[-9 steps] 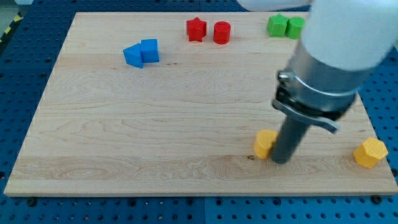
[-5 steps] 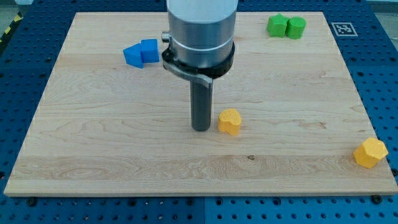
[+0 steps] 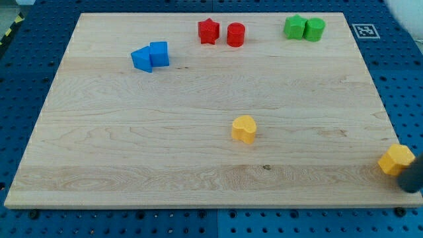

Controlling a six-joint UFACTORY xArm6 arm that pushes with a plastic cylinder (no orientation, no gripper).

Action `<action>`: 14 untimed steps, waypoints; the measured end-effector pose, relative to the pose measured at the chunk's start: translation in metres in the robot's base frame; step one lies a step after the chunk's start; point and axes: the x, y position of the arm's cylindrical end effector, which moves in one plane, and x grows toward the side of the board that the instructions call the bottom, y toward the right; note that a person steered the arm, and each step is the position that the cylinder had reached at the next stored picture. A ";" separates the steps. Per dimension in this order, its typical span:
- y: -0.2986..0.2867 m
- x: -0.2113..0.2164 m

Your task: Slide the yellow hexagon to the top right side of the yellow heart

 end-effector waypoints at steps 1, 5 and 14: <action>0.019 -0.001; -0.038 -0.049; -0.064 -0.121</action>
